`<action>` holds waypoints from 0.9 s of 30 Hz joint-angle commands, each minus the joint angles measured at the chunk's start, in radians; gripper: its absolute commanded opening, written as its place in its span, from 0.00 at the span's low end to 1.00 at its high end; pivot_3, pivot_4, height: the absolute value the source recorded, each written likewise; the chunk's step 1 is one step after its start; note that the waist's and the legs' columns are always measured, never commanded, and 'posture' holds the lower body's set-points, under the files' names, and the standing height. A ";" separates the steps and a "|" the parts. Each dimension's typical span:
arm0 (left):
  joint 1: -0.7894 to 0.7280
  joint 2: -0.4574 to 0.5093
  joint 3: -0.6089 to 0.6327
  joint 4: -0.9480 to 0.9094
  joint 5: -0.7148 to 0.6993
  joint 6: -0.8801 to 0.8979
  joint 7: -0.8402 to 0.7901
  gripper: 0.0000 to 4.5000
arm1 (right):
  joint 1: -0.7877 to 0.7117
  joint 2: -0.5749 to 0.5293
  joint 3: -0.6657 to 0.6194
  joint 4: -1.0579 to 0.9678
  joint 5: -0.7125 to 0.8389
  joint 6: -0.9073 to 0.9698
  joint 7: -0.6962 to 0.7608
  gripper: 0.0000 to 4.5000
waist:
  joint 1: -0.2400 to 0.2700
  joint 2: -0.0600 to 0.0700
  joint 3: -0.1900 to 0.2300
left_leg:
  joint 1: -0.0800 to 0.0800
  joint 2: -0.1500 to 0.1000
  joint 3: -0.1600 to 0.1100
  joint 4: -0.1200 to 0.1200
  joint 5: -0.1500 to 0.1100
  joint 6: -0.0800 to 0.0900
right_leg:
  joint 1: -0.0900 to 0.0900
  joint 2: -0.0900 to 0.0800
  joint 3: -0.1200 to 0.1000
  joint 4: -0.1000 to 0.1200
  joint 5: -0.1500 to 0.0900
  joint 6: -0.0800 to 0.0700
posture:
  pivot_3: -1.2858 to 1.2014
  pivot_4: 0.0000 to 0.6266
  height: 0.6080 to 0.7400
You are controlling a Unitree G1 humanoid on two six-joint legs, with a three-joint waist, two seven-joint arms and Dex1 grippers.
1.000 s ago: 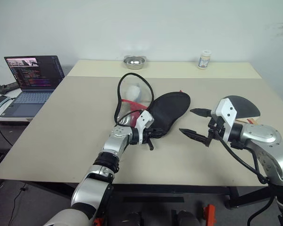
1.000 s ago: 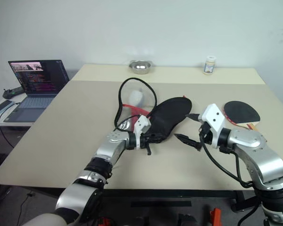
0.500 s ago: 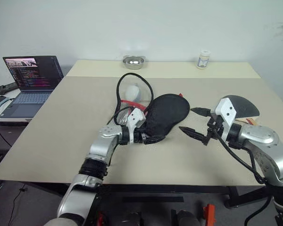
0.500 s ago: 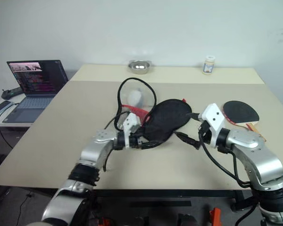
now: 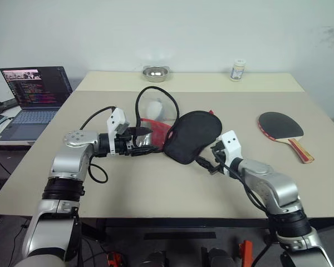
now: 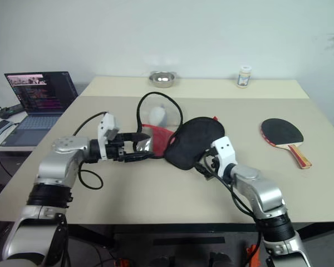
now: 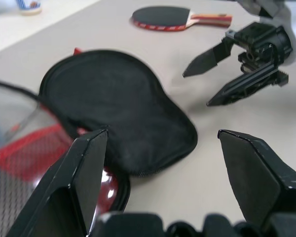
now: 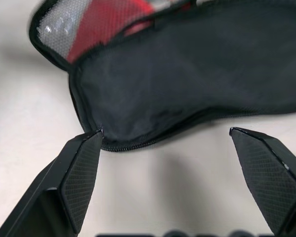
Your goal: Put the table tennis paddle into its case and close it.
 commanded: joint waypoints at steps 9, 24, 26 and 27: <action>-0.014 0.010 0.024 0.076 0.002 -0.098 0.005 0.86 | -0.090 0.090 -0.008 0.177 -0.082 -0.072 -0.056 1.00 | -0.003 0.000 0.000 | -0.002 0.000 0.002 0.000 0.000 0.000 | -0.004 0.000 0.002 0.001 0.000 0.000 | 0.52 0.24 1.00; -0.031 0.002 0.020 0.245 0.018 -0.252 -0.021 0.87 | -0.147 0.201 0.008 0.242 -0.086 -0.104 -0.018 0.79 | -0.013 0.000 0.000 | -0.003 0.001 0.003 0.000 0.000 0.000 | -0.006 0.001 0.002 0.003 0.000 -0.001 | 0.52 0.24 1.00; -0.025 0.003 0.021 0.237 0.014 -0.251 -0.023 0.87 | -0.148 0.205 0.001 0.244 -0.084 -0.098 -0.012 0.63 | -0.016 0.000 0.000 | -0.003 0.001 0.002 0.000 0.000 0.000 | -0.006 0.000 0.002 0.002 0.000 -0.001 | 0.52 0.24 1.00; -0.022 0.004 0.022 0.234 0.013 -0.250 -0.023 0.87 | -0.148 0.208 -0.007 0.244 -0.079 -0.092 -0.012 0.55 | -0.017 0.000 0.000 | -0.003 0.001 0.002 0.000 0.000 0.000 | -0.006 0.000 0.002 0.002 0.000 -0.001 | 0.52 0.24 1.00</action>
